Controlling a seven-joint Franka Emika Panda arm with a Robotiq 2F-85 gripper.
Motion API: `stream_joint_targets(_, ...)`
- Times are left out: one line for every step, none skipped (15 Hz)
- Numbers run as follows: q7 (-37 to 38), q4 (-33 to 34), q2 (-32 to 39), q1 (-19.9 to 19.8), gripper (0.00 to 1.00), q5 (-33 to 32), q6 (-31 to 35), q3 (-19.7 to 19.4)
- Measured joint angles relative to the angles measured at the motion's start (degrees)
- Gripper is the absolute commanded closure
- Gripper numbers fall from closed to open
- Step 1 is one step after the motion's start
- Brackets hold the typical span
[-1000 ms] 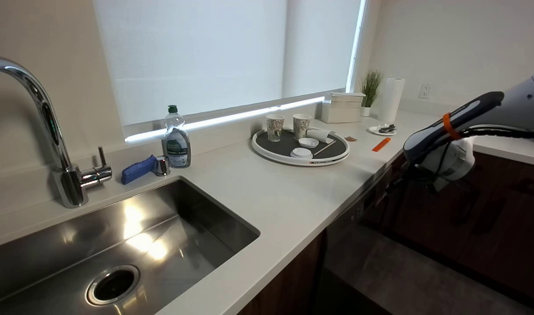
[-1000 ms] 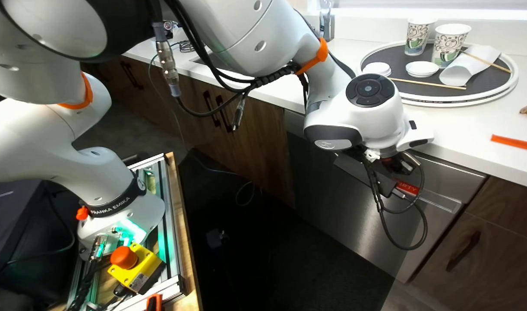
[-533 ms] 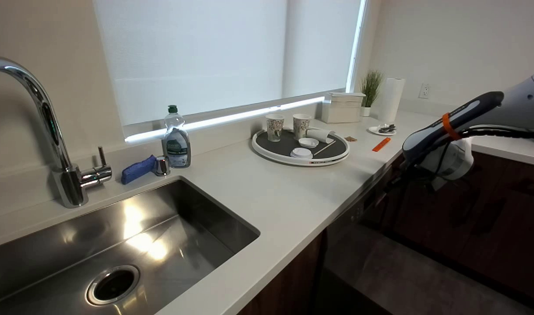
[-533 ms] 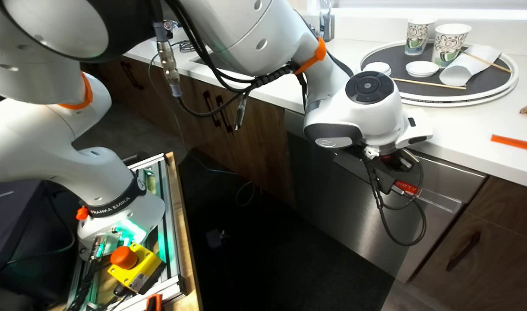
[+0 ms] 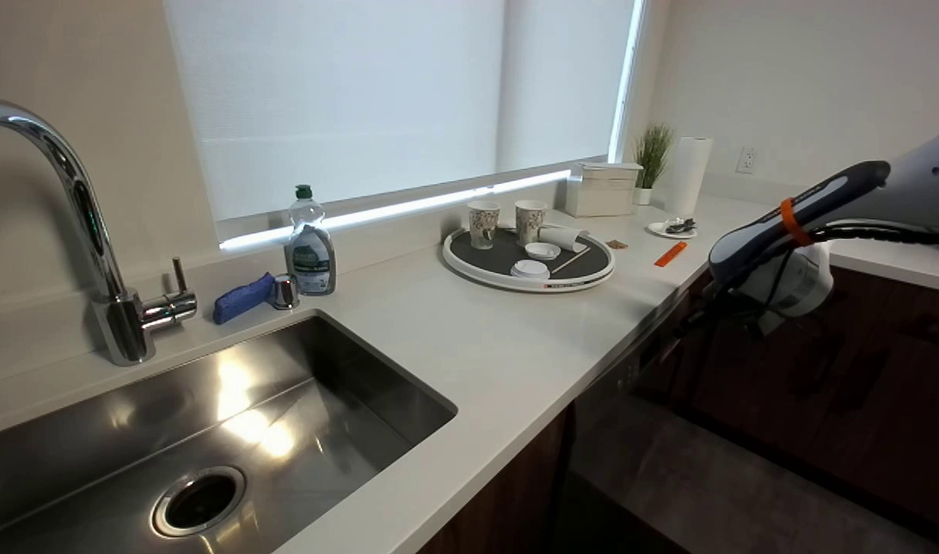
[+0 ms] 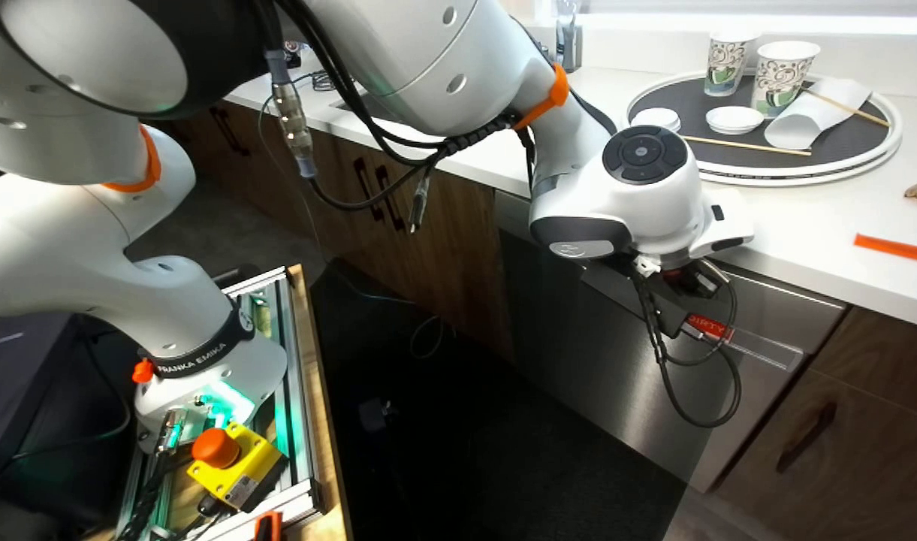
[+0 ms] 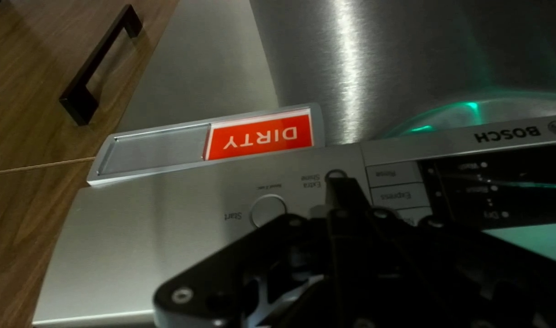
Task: Press a button on the dishwasher.
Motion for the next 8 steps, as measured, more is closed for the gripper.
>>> stream_joint_targets(0.0, 0.06, 0.13, -0.22, 1.0, -0.16, 0.0, 0.19)
stream_joint_targets(0.0, 0.15, 0.3, -0.43, 1.0, -0.36, 0.01, 0.36)
stream_joint_targets(0.0, 0.27, 0.48, -0.6, 1.0, -0.54, 0.01, 0.48)
stream_joint_targets(0.0, 0.41, 0.67, -0.73, 1.0, -0.72, 0.01, 0.55)
stream_joint_targets(0.0, 0.59, 0.89, -0.85, 1.0, -0.92, 0.01, 0.61)
stream_joint_targets(0.0, 0.7, 1.09, -1.01, 1.0, -1.1, 0.03, 0.73)
stream_joint_targets(0.0, 0.8, 1.26, -1.16, 1.0, -1.19, 0.06, 0.88)
stream_joint_targets(0.0, 0.9, 1.41, -1.32, 1.0, -1.23, 0.09, 1.08)
